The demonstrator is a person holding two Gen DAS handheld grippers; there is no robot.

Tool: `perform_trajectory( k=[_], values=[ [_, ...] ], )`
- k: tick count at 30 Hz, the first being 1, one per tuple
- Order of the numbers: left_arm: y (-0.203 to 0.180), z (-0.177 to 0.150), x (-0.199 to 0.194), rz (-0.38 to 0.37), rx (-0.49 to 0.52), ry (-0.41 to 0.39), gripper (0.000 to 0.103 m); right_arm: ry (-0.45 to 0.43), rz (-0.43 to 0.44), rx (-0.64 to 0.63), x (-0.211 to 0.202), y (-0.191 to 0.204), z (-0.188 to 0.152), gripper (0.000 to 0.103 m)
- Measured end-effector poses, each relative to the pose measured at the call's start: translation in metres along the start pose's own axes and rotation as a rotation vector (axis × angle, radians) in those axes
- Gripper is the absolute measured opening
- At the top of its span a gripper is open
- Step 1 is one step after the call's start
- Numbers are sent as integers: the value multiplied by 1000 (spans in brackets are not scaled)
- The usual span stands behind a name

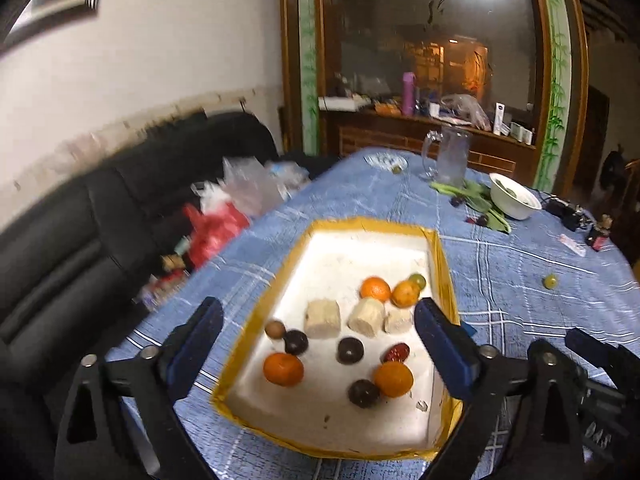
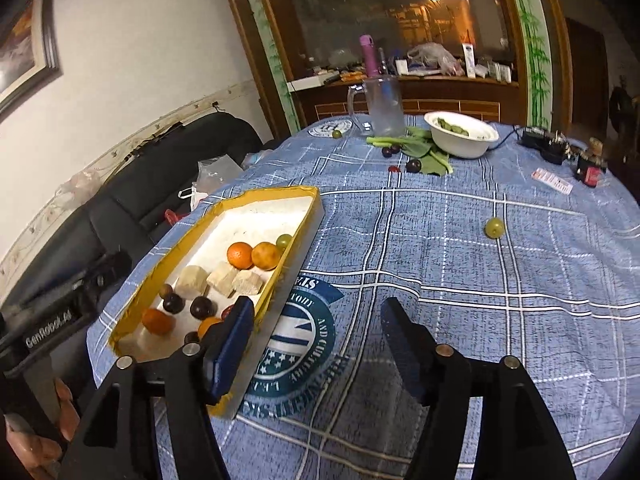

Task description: Organize fruits

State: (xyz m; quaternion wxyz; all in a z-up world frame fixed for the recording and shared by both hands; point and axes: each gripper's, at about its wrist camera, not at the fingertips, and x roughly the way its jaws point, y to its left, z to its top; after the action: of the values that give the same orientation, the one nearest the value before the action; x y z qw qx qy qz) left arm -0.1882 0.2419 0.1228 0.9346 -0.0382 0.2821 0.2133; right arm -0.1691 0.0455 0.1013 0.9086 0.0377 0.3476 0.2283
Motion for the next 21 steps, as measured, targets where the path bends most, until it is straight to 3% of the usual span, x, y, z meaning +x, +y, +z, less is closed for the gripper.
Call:
perform_trajectory(
  k=[7,21],
  values=[
    [-19,2,-17,-13,32,-40,100,-28,-9,-35,-16,5,-10,77],
    [-32,-1,-19,-67,64,-3,100,-33,-23,-42,-22,6,-14,80]
  ],
)
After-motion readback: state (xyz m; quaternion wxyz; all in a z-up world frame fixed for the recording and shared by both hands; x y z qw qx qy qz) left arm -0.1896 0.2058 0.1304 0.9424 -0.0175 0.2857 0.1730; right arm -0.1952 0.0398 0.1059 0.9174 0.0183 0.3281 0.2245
